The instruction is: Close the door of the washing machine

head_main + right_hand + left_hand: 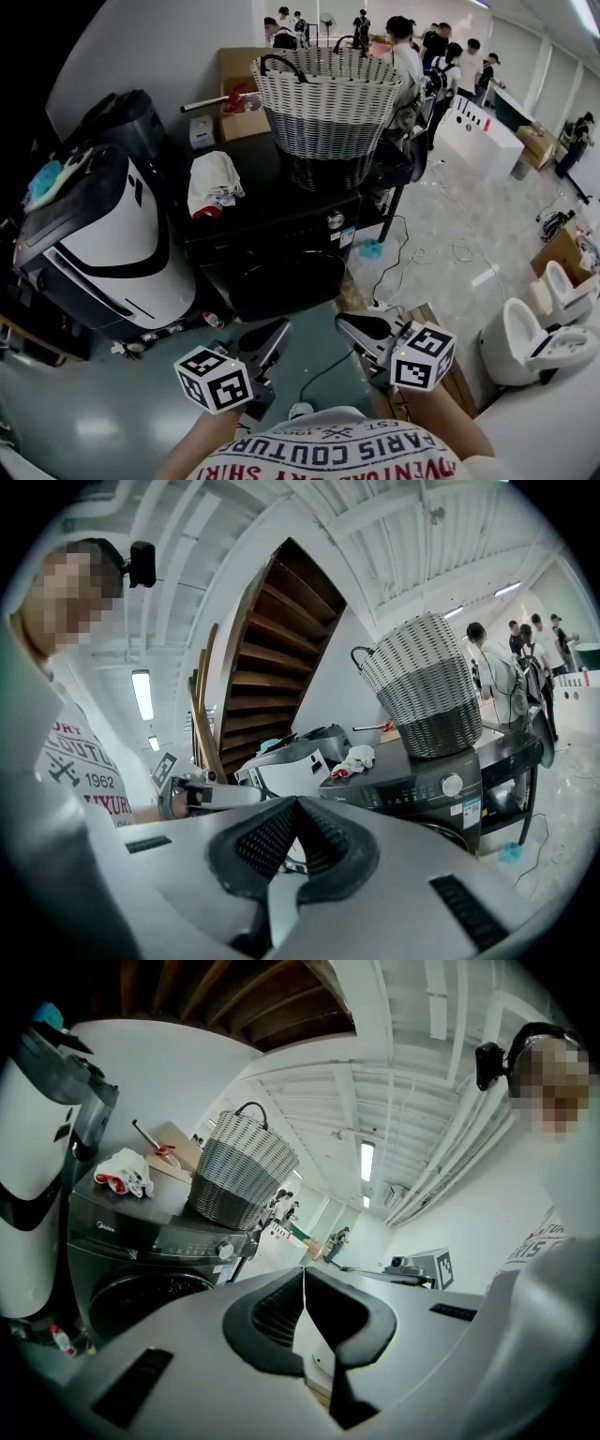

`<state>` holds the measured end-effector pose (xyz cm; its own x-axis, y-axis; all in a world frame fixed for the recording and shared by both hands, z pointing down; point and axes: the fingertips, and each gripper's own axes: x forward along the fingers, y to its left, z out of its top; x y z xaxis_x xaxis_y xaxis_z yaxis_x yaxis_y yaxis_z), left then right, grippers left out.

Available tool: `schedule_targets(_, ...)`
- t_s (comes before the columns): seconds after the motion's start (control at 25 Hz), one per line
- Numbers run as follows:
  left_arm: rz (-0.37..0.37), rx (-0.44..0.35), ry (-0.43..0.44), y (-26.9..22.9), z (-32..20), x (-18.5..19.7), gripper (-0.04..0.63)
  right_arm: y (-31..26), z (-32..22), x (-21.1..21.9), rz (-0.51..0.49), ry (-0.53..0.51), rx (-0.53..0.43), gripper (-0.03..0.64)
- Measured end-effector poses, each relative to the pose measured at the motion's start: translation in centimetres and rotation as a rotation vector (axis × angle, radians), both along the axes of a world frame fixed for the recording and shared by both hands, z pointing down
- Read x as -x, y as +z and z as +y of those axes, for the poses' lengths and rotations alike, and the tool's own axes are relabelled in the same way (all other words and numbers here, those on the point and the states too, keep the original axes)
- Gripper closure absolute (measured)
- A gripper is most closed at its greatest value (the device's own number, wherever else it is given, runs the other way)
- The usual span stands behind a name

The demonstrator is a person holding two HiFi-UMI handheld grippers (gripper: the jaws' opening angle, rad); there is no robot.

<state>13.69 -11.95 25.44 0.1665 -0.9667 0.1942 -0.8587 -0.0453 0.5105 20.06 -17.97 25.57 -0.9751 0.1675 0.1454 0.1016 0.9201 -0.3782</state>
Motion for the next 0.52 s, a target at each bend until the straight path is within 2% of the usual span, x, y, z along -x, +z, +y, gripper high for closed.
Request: schedule_targets(0.52,-0.003,0.020,0.002,0.0,-1.2,-2.5,0.566,0.2,-0.8,-2.4,0.007,-0.009,0.008,0.595)
